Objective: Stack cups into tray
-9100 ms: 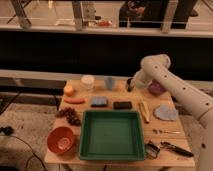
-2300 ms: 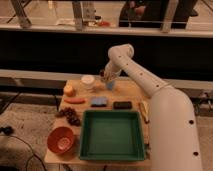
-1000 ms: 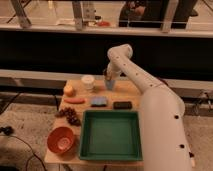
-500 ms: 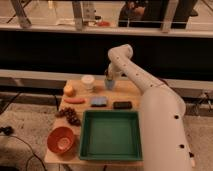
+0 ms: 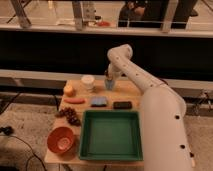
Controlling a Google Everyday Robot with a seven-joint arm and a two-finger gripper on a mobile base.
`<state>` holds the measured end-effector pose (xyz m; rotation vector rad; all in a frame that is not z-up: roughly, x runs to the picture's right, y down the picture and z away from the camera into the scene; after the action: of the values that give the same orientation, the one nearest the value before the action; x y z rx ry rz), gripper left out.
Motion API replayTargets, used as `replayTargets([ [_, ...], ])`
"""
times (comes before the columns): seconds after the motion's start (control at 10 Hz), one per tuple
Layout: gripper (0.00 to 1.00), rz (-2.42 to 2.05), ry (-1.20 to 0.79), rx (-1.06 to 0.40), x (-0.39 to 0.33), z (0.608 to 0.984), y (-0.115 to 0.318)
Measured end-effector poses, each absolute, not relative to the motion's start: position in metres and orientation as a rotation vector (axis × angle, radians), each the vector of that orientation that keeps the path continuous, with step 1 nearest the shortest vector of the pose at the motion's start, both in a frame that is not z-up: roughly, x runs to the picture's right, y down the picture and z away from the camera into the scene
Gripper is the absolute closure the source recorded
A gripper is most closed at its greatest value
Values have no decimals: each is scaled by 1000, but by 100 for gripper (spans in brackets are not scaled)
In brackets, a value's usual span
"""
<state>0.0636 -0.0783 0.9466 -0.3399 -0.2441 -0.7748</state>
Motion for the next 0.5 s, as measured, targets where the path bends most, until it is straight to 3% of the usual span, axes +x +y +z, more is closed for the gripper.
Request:
replayTargets([
  [0.2,99,-778,-248,-339,60,946,-78],
  [0.5,74,-794,-233,-336,53,944,-78],
])
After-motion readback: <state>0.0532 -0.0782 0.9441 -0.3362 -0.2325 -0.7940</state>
